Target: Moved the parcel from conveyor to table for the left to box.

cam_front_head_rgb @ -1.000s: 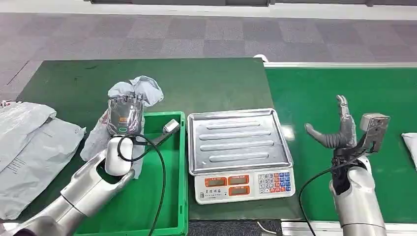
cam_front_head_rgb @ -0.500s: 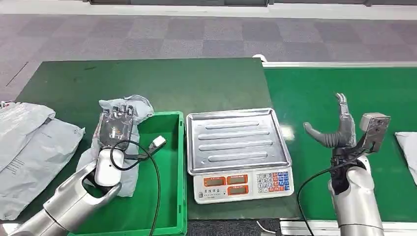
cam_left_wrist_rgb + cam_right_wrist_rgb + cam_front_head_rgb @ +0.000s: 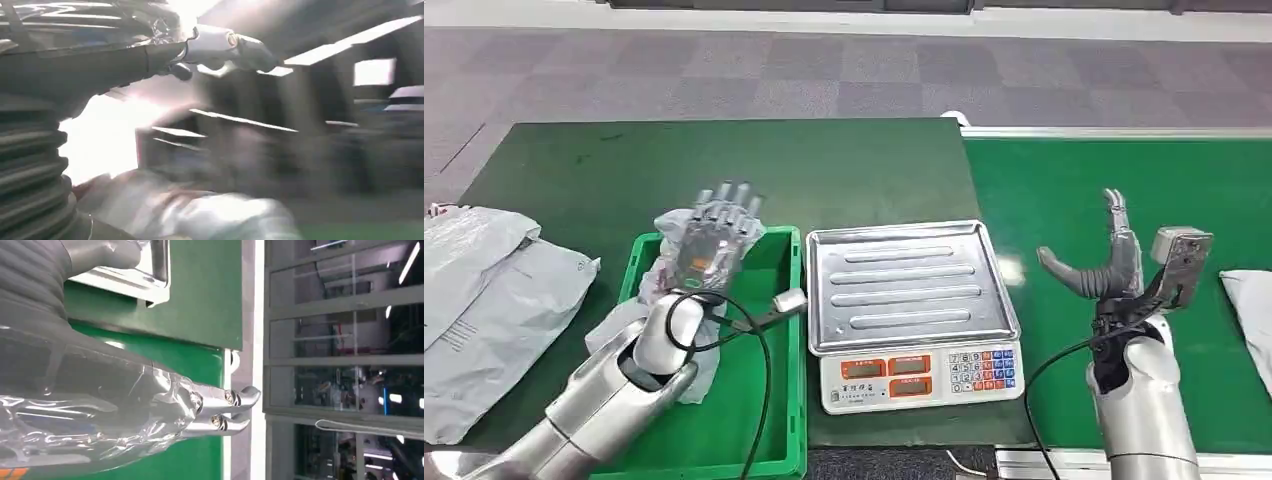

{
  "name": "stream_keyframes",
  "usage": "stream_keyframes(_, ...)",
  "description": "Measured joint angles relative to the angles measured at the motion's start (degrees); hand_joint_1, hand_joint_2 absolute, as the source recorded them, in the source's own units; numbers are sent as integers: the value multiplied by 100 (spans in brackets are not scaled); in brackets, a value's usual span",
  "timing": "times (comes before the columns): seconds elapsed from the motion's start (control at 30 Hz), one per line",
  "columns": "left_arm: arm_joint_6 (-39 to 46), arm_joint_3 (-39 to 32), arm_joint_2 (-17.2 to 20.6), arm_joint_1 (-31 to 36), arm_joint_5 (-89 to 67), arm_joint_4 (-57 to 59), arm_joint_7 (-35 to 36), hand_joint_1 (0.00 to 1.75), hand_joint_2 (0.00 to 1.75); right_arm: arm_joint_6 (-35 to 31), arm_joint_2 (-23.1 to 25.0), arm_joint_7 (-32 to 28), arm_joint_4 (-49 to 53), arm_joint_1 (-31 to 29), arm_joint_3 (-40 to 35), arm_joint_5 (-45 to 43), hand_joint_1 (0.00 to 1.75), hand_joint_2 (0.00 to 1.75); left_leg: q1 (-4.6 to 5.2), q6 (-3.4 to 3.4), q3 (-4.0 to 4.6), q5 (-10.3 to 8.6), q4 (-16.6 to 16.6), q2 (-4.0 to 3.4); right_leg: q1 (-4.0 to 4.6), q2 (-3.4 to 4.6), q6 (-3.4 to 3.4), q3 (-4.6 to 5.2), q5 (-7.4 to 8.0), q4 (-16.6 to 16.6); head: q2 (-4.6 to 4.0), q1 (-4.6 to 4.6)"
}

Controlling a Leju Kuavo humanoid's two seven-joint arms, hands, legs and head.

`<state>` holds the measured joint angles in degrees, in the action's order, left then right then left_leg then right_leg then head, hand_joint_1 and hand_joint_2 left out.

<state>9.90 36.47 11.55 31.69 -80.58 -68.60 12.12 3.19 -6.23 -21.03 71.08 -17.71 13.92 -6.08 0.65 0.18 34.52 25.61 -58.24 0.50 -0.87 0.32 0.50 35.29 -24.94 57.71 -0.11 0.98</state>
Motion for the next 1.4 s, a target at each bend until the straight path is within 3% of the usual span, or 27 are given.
stream_keyframes(0.03, 127, -282, -221, 50, 198, 162, -486, 0, 175, 9, 2, 0, -22, -39, 0, 5, 0, 175, 0, 0, 0, 0, -1, -4, -1, 3, 1, 0, 1, 0, 0, 0)
stream_keyframes(0.13, 625, -743, -575, 303, 505, 529, -789, 0, 175, -24, 2, 0, -35, -68, 0, 29, 0, 175, 2, -1, -4, 1, -3, -15, -2, 12, 0, 0, 8, 0, 0, 0)
stream_keyframes(0.4, 994, -1621, -1228, 704, 2267, 1160, -1825, 0, 175, -140, 0, -7, -214, -266, -2, 155, 0, 175, -1, -5, -2, -5, -2, -9, 1, 7, -1, -1, 8, 1, 0, 0)
stream_keyframes(0.67, -762, -2195, -1739, 1046, 5753, 1541, -3281, 0, 175, -604, -109, -245, -800, -784, -558, 610, 0, 175, 1, -1, -2, -8, -4, -7, -1, 7, 3, -1, 12, 1, 0, 0)
stream_keyframes(0.77, -1268, -2224, -1956, 1096, 6504, 1779, -3495, 0, 175, -739, -92, -282, -912, -910, -778, 662, 0, 175, 1, -1, 0, -8, -4, -2, 0, 3, 3, -2, 12, 1, 0, 0)
stream_keyframes(1.03, -1316, -2224, -2297, 1187, 6674, 2183, -3628, 0, 175, -901, -57, -308, -1075, -960, -995, 805, 0, 175, 1, -1, 0, -7, -4, 4, -1, -2, 3, -2, 12, 1, 0, 0)
stream_keyframes(1.23, -454, -2038, -2907, 1288, 7034, 2920, -3732, 0, 175, -1546, 13, -304, -1229, -956, -1124, 1419, 0, 175, 7, 0, 1, -7, -5, 9, -7, -6, 4, -3, 11, 0, 0, 0)
stream_keyframes(1.33, 121, -1476, -3068, 1311, 8035, 3216, -3695, 0, 175, -2008, 2, -308, -1366, -939, -1158, 1833, 0, 175, 10, 3, -1, -5, -7, 6, -9, -3, 5, 1, 12, -2, 0, 0)
stream_keyframes(1.4, 453, -907, -3077, 1359, 8550, 3418, -3719, 0, 175, -2692, -33, -321, -1434, -878, -1163, 2307, 0, 175, 10, 4, 0, -5, -7, 7, -9, -4, 5, 1, 11, -2, 0, 0)
